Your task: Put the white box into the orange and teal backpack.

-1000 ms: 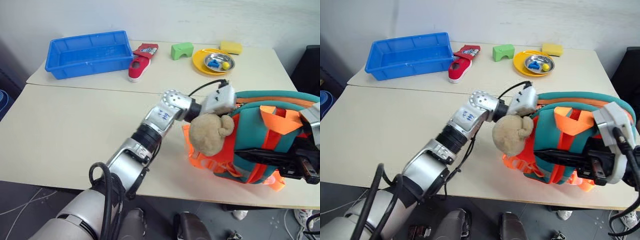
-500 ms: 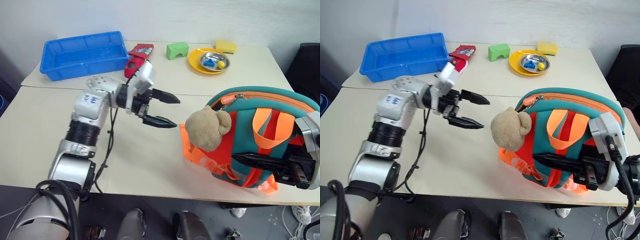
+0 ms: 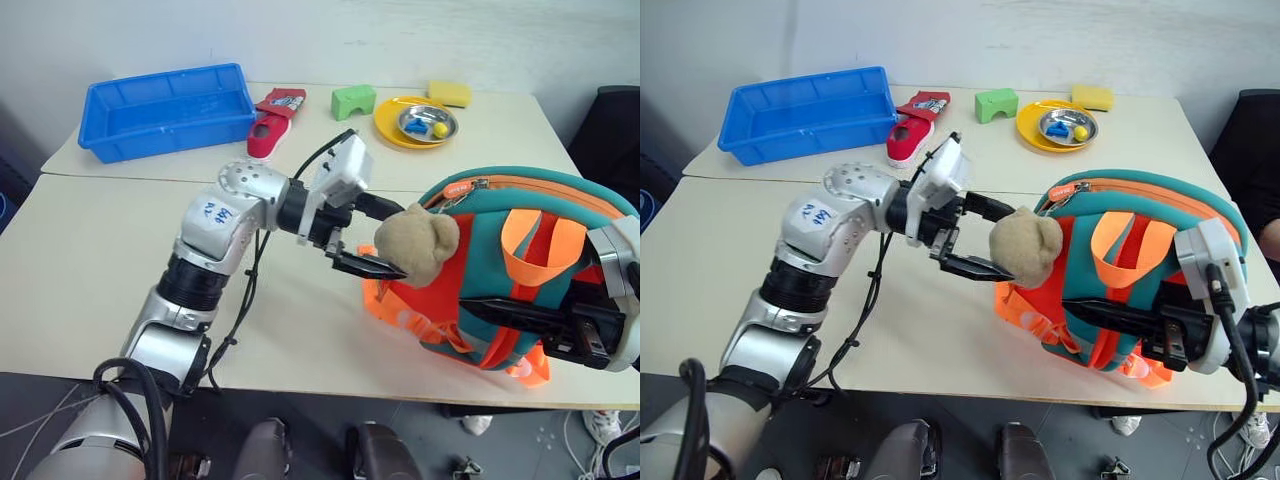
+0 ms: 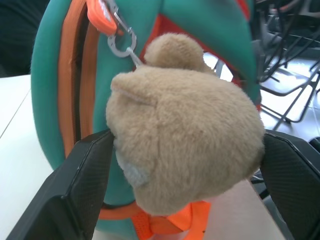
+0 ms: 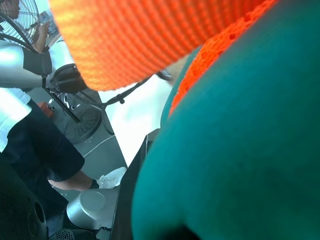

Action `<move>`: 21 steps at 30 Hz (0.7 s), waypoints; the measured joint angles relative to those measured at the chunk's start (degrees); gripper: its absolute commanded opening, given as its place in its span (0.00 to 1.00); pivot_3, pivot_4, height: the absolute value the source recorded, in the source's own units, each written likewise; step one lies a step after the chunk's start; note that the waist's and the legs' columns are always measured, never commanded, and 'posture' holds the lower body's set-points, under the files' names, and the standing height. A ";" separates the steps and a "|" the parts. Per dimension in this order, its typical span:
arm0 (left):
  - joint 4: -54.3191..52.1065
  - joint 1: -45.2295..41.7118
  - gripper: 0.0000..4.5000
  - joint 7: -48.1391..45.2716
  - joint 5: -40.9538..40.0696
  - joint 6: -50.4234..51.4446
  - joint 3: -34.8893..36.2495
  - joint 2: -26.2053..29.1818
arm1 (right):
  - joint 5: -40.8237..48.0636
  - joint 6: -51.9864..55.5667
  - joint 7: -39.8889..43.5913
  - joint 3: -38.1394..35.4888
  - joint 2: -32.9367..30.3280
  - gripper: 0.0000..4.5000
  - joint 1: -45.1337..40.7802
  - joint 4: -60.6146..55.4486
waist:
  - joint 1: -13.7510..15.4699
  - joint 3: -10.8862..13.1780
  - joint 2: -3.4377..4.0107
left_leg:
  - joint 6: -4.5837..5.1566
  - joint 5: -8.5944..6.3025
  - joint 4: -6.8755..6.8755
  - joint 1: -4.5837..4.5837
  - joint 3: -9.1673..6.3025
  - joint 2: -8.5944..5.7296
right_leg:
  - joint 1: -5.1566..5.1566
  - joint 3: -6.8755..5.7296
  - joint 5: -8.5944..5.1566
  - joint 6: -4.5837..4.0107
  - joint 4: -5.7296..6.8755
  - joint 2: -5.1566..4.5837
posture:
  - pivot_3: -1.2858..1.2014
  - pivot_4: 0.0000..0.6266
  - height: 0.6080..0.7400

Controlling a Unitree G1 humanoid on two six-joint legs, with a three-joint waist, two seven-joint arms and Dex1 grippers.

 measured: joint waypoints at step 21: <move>26.80 -2.98 0.15 -5.17 7.10 -14.79 1.04 6.55 | -0.49 -3.34 0.98 -6.91 5.28 0.00 12.37 -4.35 | 0.05 0.00 0.00 | 0.01 -0.01 -0.06 0.00 -0.02 -0.03 | -0.01 -0.04 0.00 0.00 -0.02 -0.03 | 0.52 0.24 1.00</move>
